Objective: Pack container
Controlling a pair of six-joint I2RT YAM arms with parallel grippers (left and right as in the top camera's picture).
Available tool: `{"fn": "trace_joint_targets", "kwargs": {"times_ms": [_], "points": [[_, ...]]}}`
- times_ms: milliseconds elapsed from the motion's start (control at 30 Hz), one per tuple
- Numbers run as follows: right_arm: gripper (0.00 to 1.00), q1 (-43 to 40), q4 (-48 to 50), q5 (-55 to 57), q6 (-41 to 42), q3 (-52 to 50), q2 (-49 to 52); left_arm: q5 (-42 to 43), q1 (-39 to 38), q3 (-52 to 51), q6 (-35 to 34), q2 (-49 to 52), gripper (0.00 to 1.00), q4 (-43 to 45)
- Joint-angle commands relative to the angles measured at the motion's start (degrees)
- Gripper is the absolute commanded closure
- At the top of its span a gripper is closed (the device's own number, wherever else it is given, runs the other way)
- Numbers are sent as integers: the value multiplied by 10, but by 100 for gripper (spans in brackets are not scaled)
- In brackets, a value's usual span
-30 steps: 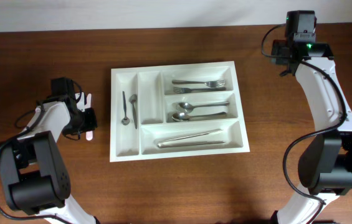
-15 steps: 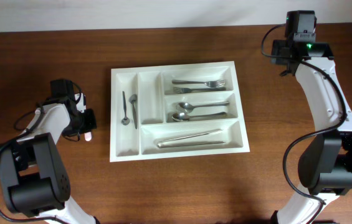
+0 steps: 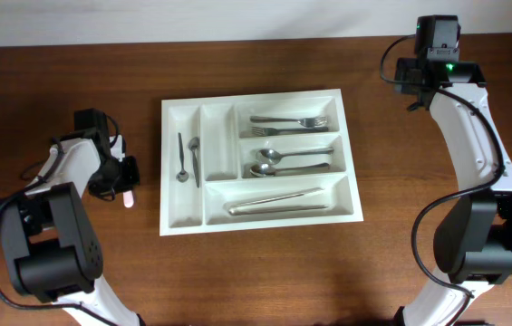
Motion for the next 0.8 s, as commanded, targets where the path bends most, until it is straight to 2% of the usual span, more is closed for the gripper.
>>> {"fn": "trace_joint_targets", "kwargs": {"times_ms": [0,300,767], "points": [[1,-5,0,2,5,3,-3,11,3,26,-6,13,98,-5],[1,-5,0,2,5,3,-3,20,3,59,-6,13,98,-9],[1,-5,0,2,5,3,-3,113,-5,181,-6,12,98,-53]]}}
